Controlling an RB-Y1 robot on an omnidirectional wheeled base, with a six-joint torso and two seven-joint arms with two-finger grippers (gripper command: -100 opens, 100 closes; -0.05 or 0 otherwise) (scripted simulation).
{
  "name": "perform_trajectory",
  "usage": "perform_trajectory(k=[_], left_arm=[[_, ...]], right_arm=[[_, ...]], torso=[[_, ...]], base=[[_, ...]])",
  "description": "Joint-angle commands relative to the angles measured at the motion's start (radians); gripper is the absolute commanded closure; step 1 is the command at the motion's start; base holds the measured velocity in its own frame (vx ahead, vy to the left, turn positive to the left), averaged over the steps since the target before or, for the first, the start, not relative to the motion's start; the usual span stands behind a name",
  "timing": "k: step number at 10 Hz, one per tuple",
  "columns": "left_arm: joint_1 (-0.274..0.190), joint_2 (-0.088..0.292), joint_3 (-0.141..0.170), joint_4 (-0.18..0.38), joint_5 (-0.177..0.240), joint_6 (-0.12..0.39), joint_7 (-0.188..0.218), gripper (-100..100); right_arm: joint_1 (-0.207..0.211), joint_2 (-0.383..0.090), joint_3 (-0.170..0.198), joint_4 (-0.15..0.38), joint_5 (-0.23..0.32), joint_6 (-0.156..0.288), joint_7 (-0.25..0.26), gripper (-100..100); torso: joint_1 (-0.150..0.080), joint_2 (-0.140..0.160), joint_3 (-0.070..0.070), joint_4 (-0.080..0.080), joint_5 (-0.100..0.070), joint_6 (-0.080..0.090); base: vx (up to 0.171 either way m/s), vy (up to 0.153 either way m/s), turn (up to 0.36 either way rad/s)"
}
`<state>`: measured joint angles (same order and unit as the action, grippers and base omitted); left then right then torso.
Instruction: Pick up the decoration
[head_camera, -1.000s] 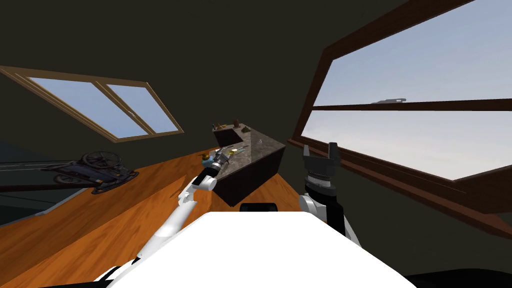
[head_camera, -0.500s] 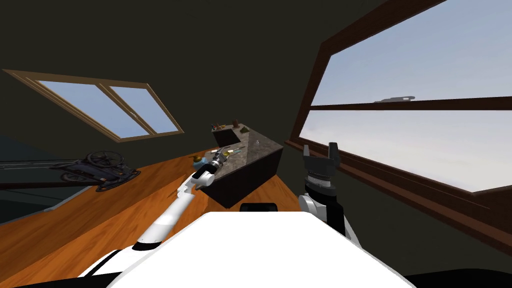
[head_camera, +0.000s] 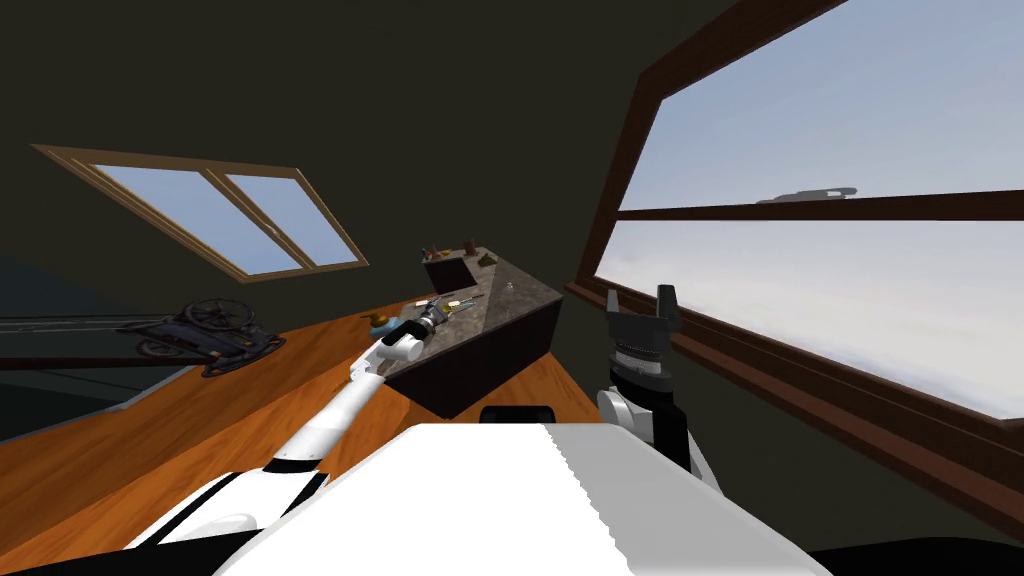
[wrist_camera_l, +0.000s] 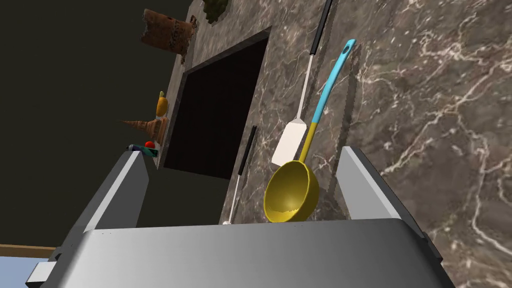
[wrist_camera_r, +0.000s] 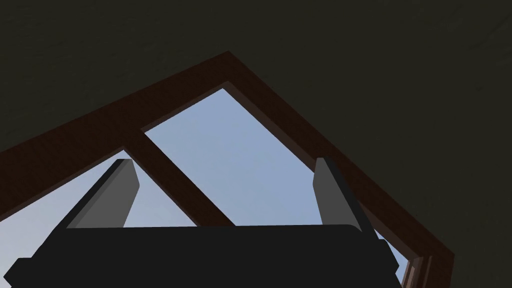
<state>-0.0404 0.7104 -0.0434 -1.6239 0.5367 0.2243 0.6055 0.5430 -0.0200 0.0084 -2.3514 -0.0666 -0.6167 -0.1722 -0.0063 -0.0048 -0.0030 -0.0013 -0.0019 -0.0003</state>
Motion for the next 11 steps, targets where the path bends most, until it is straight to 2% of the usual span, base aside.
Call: perform_trajectory(k=[1, 2, 3, 4, 5, 7, 8, 9, 10, 11], left_arm=[[-0.024, 0.032, 0.008, 0.05, 0.035, 0.05, 0.035, -100], [-0.024, 0.032, 0.008, 0.06, 0.035, 0.053, 0.035, -100], [-0.054, 0.061, 0.013, 0.1, 0.069, 0.088, 0.064, -100], [-0.054, 0.061, 0.013, 0.117, 0.069, 0.097, 0.064, -100], [-0.083, 0.088, 0.02, 0.147, 0.103, 0.136, 0.093, -100], [-0.083, 0.088, 0.02, 0.18, 0.103, 0.139, 0.093, -100], [-0.11, 0.112, 0.027, 0.218, 0.138, 0.181, 0.122, -100], [-0.11, 0.112, 0.027, 0.242, 0.138, 0.181, 0.122, -100], [-0.137, 0.134, 0.037, 0.28, 0.173, 0.22, 0.149, -100], [-0.137, 0.134, 0.037, 0.306, 0.173, 0.221, 0.149, -100]], right_arm=[[0.0, 0.0, 0.0, 0.0, 0.0, 0.0, 0.0, 0], [0.0, 0.0, 0.0, 0.0, 0.0, 0.0, 0.0, 0], [0.0, 0.0, 0.0, 0.0, 0.0, 0.0, 0.0, 0], [0.0, 0.0, 0.0, 0.0, 0.0, 0.0, 0.0, 0], [0.0, 0.0, 0.0, 0.0, 0.0, 0.0, 0.0, 0], [0.0, 0.0, 0.0, 0.0, 0.0, 0.0, 0.0, 0], [0.0, 0.0, 0.0, 0.0, 0.0, 0.0, 0.0, 0], [0.0, 0.0, 0.0, 0.0, 0.0, 0.0, 0.0, 0], [0.0, 0.0, 0.0, 0.0, 0.0, 0.0, 0.0, 0], [0.0, 0.0, 0.0, 0.0, 0.0, 0.0, 0.0, 0]], torso=[[0.0, 0.0, 0.0, 0.0, 0.0, 0.0], [-0.001, 0.0, 0.0, 0.0, 0.0, 0.0], [0.0, 0.0, 0.0, 0.0, 0.0, 0.0], [0.0, -0.001, 0.0, 0.0, 0.0, 0.0], [0.002, 0.0, 0.0, 0.0, 0.0, 0.0], [0.001, 0.0, 0.0, 0.0, 0.0, 0.0], [0.004, 0.001, 0.001, 0.0, 0.001, 0.0], [0.002, 0.0, 0.0, 0.0, 0.001, 0.0], [0.002, 0.001, 0.0, 0.0, 0.001, 0.0], [0.001, 0.0, 0.0, 0.0, 0.0, 0.0]], base=[[0.062, -0.134, 0.068], [0.054, -0.111, 0.043], [0.073, -0.117, 0.083], [0.061, -0.097, 0.041], [0.064, -0.104, 0.064], [0.042, -0.077, 0.022], [0.052, -0.105, 0.076], [0.045, -0.094, 0.06], [0.052, -0.108, 0.063], [0.053, -0.086, 0.051]])
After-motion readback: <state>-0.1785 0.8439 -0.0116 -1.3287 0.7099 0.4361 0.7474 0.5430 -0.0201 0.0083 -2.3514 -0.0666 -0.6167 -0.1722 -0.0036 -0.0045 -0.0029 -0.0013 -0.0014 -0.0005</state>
